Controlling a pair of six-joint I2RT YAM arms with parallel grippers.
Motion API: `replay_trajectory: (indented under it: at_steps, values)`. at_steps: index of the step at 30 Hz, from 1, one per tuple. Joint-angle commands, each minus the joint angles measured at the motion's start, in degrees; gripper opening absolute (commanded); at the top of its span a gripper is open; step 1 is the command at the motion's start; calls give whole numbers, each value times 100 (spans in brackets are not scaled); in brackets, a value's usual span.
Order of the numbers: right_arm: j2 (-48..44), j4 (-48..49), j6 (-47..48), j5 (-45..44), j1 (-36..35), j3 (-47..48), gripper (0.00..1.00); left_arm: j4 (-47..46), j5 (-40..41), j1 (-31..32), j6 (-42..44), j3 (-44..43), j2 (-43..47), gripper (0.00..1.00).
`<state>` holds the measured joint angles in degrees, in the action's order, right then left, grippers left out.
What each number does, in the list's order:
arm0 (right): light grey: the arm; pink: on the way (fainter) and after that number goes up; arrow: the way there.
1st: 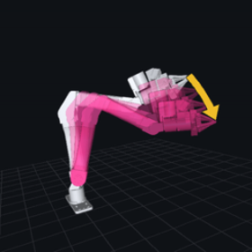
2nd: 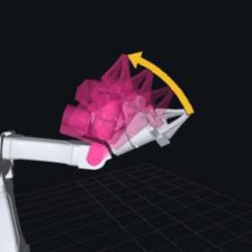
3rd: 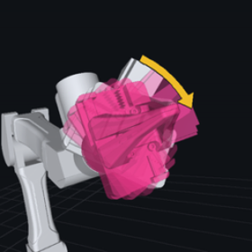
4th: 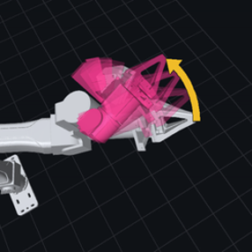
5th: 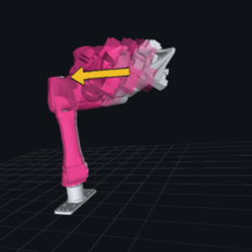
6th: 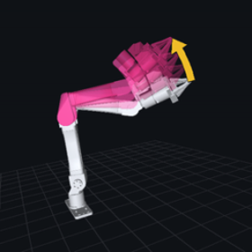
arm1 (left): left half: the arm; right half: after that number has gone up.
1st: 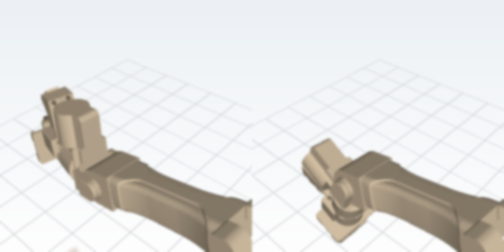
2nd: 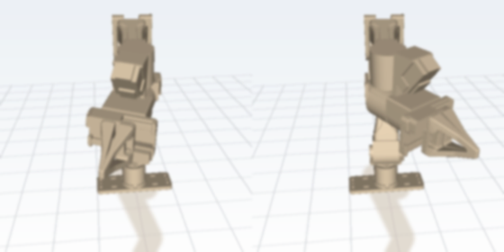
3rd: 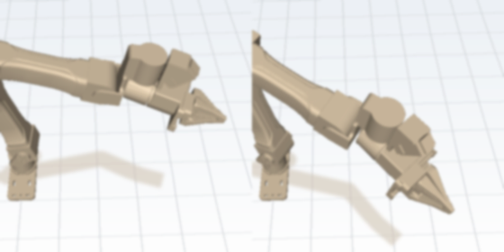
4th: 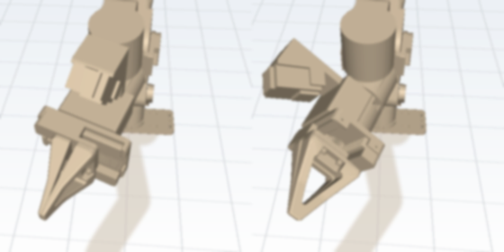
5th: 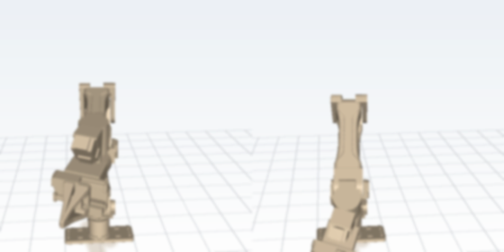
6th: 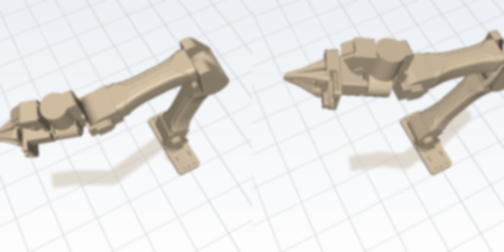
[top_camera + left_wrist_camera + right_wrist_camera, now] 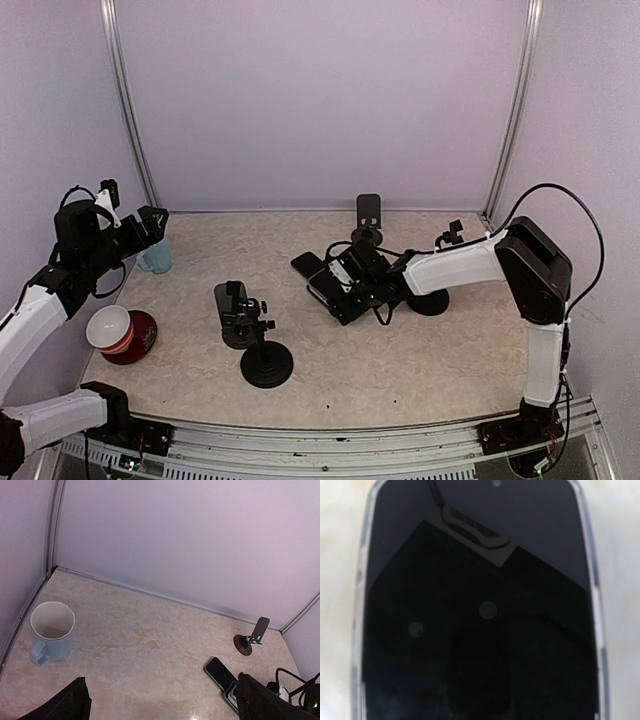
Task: Place the phone on the phone stand
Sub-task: Pick up the phone.
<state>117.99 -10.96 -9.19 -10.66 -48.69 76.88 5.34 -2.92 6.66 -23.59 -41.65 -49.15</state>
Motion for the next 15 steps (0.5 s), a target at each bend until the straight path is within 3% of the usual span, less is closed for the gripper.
replay_trajectory:
  at_steps: [1, 7, 15]
  values:
    - [-768, 464, -101, 262, -184, -715, 44, -145, -78, -49, -18, 87, 63, 99]
    - [-1619, 813, -248, 318, -271, -1448, 43, -126, -54, 13, -8, 59, 18, 99]
    - [-2296, 801, -37, 236, -731, -1884, 44, 435, 485, 646, 81, -381, -261, 99]
